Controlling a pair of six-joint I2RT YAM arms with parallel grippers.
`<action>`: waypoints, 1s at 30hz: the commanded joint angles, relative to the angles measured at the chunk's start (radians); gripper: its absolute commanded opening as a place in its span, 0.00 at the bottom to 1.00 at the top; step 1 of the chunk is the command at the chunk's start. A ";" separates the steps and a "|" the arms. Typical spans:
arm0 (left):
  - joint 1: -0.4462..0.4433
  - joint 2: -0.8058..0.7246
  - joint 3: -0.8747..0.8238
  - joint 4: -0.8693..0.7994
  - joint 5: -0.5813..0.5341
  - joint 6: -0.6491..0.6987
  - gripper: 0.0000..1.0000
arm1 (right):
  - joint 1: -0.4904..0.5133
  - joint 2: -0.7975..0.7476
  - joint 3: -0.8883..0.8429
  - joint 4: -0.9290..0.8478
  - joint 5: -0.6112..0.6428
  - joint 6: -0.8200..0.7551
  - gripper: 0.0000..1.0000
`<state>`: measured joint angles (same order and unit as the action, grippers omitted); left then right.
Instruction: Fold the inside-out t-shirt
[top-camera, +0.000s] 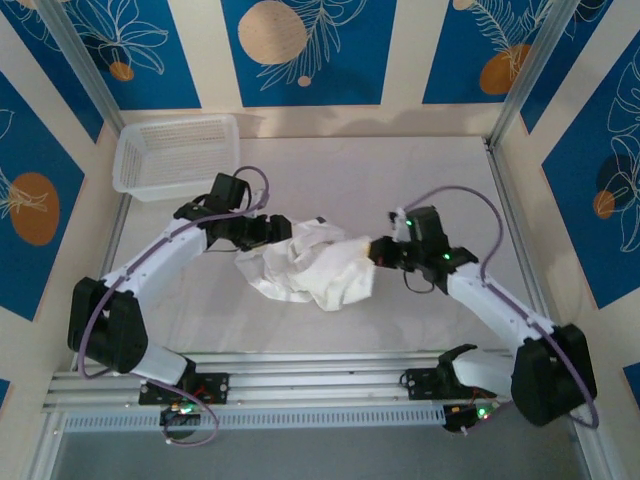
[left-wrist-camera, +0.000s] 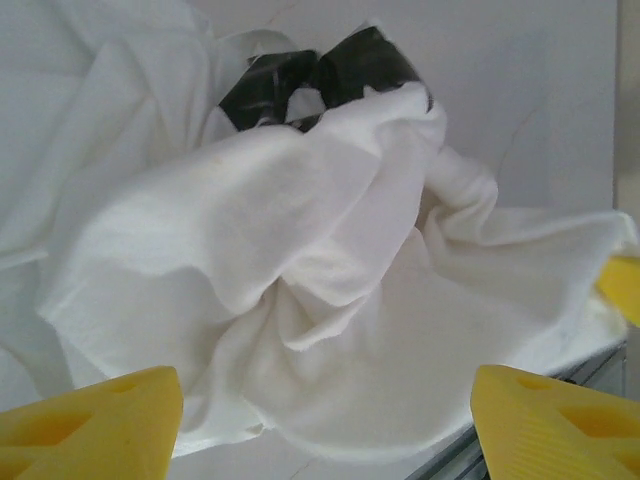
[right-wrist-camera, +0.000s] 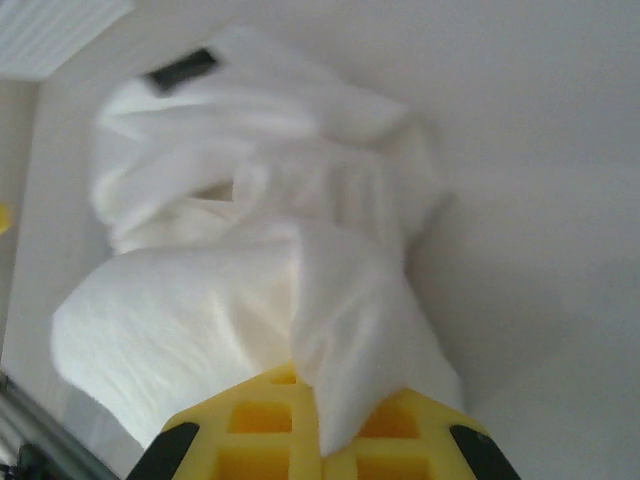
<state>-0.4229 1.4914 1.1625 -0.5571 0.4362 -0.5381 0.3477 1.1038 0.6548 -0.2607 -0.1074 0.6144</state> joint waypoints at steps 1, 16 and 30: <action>-0.073 0.094 0.097 0.054 0.024 0.050 0.75 | 0.033 -0.079 -0.061 0.090 -0.071 0.068 0.00; -0.290 0.533 0.487 -0.323 -0.570 0.394 0.76 | 0.060 -0.139 -0.057 0.083 -0.077 -0.007 0.00; 0.010 0.154 0.635 -0.007 0.146 0.023 0.00 | 0.010 -0.272 -0.210 0.101 0.169 0.013 0.00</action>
<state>-0.4122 1.7081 1.7355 -0.6418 0.3916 -0.4210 0.3843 0.8642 0.4892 -0.1585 -0.0261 0.5934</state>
